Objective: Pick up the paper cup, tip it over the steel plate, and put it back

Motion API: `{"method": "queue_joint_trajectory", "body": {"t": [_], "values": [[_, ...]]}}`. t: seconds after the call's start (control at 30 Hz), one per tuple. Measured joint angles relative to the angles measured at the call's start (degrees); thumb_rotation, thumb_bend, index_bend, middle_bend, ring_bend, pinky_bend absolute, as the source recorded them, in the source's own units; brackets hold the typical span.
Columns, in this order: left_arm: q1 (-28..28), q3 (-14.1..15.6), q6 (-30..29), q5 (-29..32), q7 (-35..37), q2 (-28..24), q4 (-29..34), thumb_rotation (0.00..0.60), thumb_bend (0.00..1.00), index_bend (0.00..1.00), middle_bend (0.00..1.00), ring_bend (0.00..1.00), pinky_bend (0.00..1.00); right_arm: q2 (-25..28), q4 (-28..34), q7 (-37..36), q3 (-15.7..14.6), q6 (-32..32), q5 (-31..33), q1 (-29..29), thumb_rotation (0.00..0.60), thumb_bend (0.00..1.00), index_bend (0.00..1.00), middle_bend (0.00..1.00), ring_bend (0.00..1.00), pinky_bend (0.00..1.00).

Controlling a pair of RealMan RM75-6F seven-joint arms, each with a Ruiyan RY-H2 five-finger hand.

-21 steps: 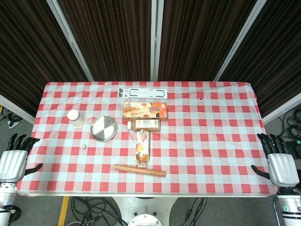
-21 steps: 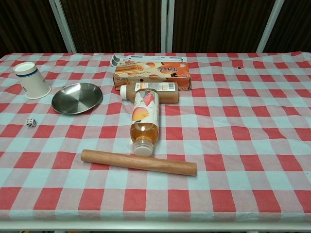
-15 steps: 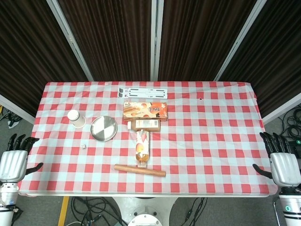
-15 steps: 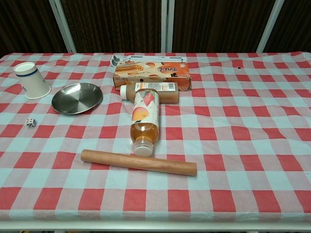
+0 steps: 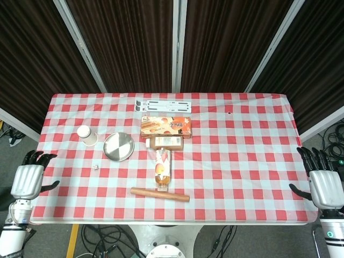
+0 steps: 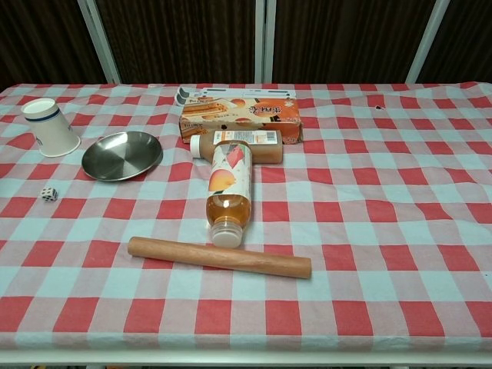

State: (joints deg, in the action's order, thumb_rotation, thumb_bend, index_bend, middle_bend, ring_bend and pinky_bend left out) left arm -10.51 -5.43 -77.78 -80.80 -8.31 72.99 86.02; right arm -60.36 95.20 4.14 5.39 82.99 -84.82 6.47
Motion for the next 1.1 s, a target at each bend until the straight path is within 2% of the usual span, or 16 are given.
{"method": "queue_joint_trajectory", "body": {"t": [0.07,0.13,0.23,0.33,0.63,0.9,1.1], "values": [[-1.51,-0.42,2.38,0.38,0.77,0.63,-0.83,0.600,0.00,0.35,0.53,0.48,0.59,0.30,0.15,0.15,0.10,-0.28,-0.06,0.28,0.600,0.04,0.00,0.09,0.00,0.03],[-3.39,-0.87,5.50,0.96,1.68,1.49,-1.92,0.600,0.00,0.37,0.63,0.59,0.71,0.49,0.35,0.33,0.18,-0.48,-0.04,0.47,0.600,0.04,0.00,0.09,0.00,0.03],[-6.31,-1.54,10.35,2.11,2.99,3.03,-3.59,0.600,0.01,0.39,0.73,0.71,0.82,0.77,0.72,0.57,0.28,-0.83,0.12,0.75,0.600,0.04,0.00,0.09,0.00,0.03],[-9.37,-2.26,15.20,3.80,3.78,5.07,-5.59,0.600,0.01,0.40,0.79,0.77,0.88,0.85,0.82,0.63,0.29,-1.04,0.31,0.86,0.600,0.04,0.00,0.09,0.00,0.03],[-15.43,-3.70,25.01,11.08,4.31,11.92,-11.10,0.600,0.04,0.44,0.86,0.83,0.92,1.04,0.90,0.59,0.18,-1.50,1.16,0.88,0.600,0.04,0.00,0.09,0.00,0.03],[-16.69,-3.66,26.89,15.47,3.25,16.53,-17.34,0.600,0.15,0.48,0.89,0.86,0.94,0.96,0.77,0.65,0.17,-1.87,1.57,1.08,0.600,0.04,0.00,0.10,0.00,0.03],[-16.96,-3.08,28.19,15.97,4.28,16.93,-17.88,0.600,0.22,0.48,0.89,0.86,0.94,0.78,0.53,0.37,0.16,-2.27,1.76,1.33,0.600,0.04,0.00,0.10,0.00,0.03]]}}
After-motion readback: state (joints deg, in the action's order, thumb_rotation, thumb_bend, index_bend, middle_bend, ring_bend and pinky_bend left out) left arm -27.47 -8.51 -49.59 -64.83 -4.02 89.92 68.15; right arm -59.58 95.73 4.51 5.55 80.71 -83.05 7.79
